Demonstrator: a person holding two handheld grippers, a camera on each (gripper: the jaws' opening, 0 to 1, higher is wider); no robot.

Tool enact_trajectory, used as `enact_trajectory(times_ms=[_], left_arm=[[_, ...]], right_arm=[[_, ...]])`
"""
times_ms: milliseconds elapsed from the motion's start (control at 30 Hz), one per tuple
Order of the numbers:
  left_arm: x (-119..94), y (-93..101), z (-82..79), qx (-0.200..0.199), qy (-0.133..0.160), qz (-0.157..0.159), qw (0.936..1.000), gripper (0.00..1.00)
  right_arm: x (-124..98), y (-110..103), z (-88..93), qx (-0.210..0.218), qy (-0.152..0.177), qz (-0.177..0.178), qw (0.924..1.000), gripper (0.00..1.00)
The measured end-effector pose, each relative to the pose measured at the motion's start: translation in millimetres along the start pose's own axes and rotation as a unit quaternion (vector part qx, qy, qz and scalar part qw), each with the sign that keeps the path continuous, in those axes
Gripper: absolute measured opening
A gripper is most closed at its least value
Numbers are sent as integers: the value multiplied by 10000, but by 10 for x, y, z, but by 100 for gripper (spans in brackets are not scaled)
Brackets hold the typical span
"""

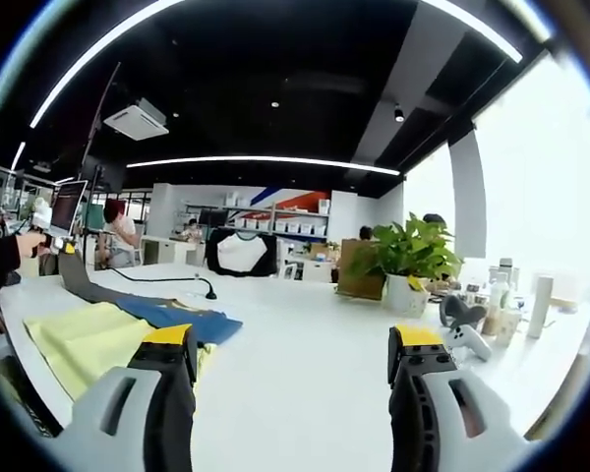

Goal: Fold the garment on the visible template until the final outline fits inside the template.

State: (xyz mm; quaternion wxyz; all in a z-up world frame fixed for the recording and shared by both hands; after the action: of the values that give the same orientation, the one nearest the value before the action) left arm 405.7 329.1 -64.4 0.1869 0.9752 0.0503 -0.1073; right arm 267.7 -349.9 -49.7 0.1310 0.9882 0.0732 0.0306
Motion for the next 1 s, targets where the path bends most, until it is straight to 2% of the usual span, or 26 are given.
enact_trajectory(times_ms=[133, 200, 267, 300, 400, 467, 733, 833, 933, 1000], left_arm=[[-21, 197, -98, 7, 55, 208, 9998, 2], [-44, 334, -141, -77, 122, 439, 9989, 2], [-63, 510, -138, -222, 120, 681, 9974, 2], [-62, 616, -144, -224, 142, 816, 9963, 2], [-62, 801, -163, -138, 188, 913, 9956, 2], [-52, 1017, -195, -108, 214, 1167, 9929, 2], [-24, 1520, -257, 115, 244, 1560, 9874, 2], [-30, 1655, -271, -121, 211, 1779, 9837, 2], [-28, 1790, -281, -32, 231, 1811, 9832, 2], [-51, 1920, -280, -57, 242, 1976, 9800, 2]], right_arm=[[-25, 32, -2, -26, 13, 50, 10000, 81], [-45, 54, -1, -17, 23, 52, 10000, 81], [-57, 77, 14, -21, 22, 96, 9999, 81], [-59, 83, 20, -22, 17, 104, 9999, 81], [-65, 97, 44, -3, 17, 101, 9999, 81], [-69, 103, 54, -1, 8, 102, 9999, 81], [-101, 151, 71, -1, 26, 158, 9999, 80], [-104, 154, 96, -29, -5, 123, 9999, 80], [-98, 167, 118, -12, -26, 115, 9999, 80], [-96, 178, 126, -3, -26, 117, 9999, 80]])
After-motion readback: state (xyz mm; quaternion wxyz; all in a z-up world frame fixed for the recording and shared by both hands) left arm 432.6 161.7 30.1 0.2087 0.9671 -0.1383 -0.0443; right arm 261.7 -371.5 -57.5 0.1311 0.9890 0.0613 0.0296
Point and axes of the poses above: the point that each gripper's makers call its tool centre point, and the gripper's own axes: x roughly forward along the fingers, y roughly to its right, z roughly out of its underside, the point moved 7 cm from there along -x, roughly backward along the fingers, and after that the axes turned 9 degrees about -x, right-handed, at the moved point
